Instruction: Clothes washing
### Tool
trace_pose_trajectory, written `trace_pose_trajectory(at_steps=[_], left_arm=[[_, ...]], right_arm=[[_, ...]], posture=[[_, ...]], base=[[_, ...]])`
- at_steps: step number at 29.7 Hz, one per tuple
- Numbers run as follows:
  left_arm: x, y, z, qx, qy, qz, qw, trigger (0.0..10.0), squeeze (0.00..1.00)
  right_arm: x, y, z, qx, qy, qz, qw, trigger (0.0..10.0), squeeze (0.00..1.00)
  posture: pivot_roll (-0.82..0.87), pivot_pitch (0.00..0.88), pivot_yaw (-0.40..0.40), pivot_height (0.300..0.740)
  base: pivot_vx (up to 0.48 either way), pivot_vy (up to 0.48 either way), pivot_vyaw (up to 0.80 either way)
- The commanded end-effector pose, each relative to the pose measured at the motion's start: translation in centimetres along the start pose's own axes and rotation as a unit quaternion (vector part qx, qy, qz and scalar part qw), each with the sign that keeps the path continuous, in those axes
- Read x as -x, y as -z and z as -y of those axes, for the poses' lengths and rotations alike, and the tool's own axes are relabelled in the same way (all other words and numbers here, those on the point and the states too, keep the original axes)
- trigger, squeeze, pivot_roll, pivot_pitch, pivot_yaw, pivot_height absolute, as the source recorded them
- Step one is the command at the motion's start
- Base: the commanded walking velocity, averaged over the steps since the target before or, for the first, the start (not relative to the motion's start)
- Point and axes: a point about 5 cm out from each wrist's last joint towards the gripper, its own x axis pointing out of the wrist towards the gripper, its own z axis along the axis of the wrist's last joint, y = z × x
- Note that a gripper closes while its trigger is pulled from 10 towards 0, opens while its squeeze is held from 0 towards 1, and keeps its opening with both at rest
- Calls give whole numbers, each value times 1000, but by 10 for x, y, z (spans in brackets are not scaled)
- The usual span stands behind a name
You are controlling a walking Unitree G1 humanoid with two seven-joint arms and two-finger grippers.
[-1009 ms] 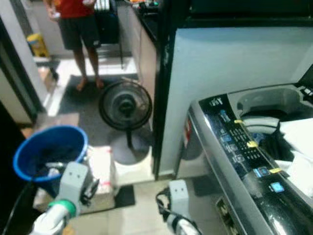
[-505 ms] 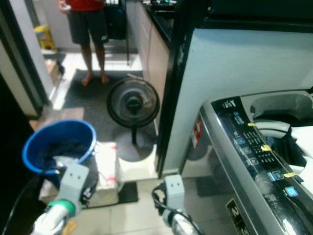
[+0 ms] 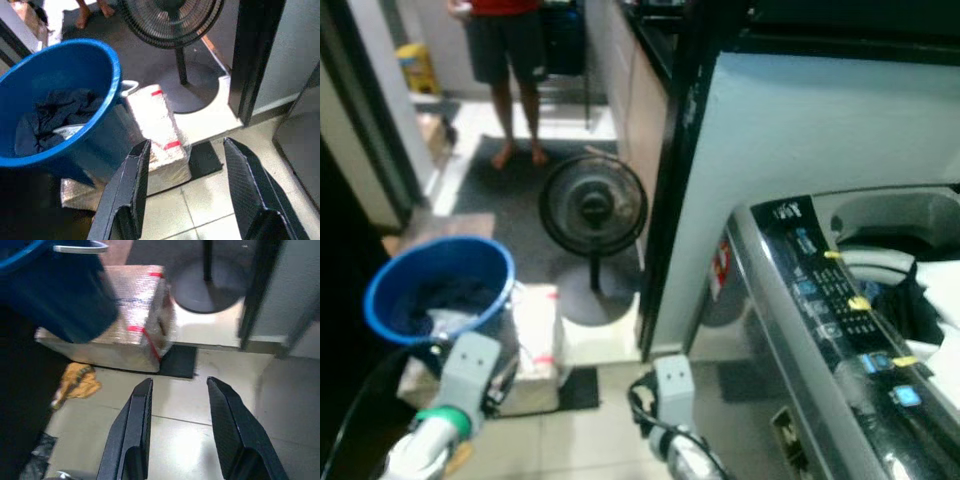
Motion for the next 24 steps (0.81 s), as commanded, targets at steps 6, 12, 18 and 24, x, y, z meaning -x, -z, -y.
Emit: trace_pose_trajectory(at_steps=[6,12,18,24], left_arm=[[0,1,2,0,7,1,1000,10000,0],[0,1,3,1,8,3,1000,10000,0],[-1,1,2,3,7,3,1000,10000,0],[-1,1,1,2,5,3,1000,10000,0]], right_arm=[[3,6,1,-1,3,-10,1000,10000,0],[3,6,1,-1,3,-9,1000,10000,0],[2,6,1,-2,2,-9,1000,10000,0],[2,5,0,5,0,-8,1000,10000,0]], posture=[[82,5,4,740],[82,5,4,740],[84,4,6,740],[84,3,6,740]], base=[[0,0,0],[0,160,0],[0,480,0],[0,480,0]])
